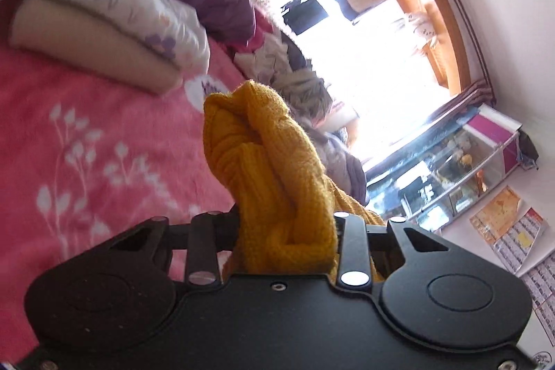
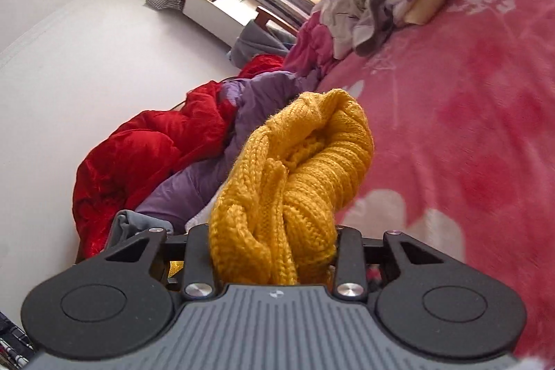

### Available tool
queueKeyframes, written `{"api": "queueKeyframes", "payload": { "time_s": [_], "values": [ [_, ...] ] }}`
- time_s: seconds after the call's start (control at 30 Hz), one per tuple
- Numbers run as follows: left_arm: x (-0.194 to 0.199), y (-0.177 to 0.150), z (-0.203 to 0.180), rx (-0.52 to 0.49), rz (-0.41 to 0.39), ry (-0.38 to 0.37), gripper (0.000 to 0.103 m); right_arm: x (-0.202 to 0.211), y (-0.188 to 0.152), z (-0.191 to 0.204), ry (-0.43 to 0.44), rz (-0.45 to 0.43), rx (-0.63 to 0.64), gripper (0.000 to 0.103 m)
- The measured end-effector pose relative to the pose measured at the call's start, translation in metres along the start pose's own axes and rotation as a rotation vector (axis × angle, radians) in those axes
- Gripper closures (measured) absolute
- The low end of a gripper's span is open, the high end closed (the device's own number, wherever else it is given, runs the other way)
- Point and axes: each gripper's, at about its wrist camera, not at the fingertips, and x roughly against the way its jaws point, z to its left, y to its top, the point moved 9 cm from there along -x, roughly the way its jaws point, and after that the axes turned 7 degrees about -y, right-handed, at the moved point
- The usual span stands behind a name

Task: Fold clothes
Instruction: 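Lift the folded sweater with both tools and carry it toward the clothes stack, then lower the sweater onto the folded clothes stack and open both tools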

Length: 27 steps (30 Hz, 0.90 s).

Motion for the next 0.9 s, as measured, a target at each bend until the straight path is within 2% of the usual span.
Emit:
{"api": "queueKeyframes", "payload": {
  "time_s": [0.23,0.33,0.43,0.57,0.63,0.7,0.73,0.77,0.83,0.9],
  "values": [
    [0.021,0.125,0.013,-0.073,-0.236,0.006,0.070,-0.128,0.048,0.067,0.181,0.037,0.112,0.067],
    [0.023,0.166,0.024,-0.098,-0.319,0.028,0.070,-0.181,0.067,0.102,0.244,0.051,0.163,0.067],
    [0.023,0.192,0.043,-0.128,-0.371,0.082,0.070,-0.233,0.079,0.131,0.290,0.079,0.225,0.067],
    [0.024,0.209,0.078,-0.089,-0.417,0.159,0.069,-0.293,0.081,0.151,0.349,0.134,0.259,0.067],
    [0.018,0.206,0.092,-0.093,-0.406,0.251,0.068,-0.318,0.073,0.145,0.340,0.169,0.252,0.067],
    [0.006,0.196,0.102,-0.187,-0.354,0.439,0.061,-0.344,0.060,0.132,0.299,0.208,0.248,0.067],
    [-0.004,0.190,0.105,-0.278,-0.305,0.563,0.057,-0.357,0.051,0.119,0.235,0.234,0.261,0.066],
    [-0.010,0.185,0.106,-0.345,-0.281,0.645,0.054,-0.369,0.041,0.106,0.170,0.260,0.273,0.062],
    [-0.010,0.180,0.099,-0.427,-0.294,0.711,0.049,-0.382,0.026,0.090,0.074,0.279,0.324,0.054],
    [-0.006,0.181,0.089,-0.499,-0.311,0.771,0.044,-0.373,0.024,0.090,0.073,0.242,0.319,0.049]
  ]
}}
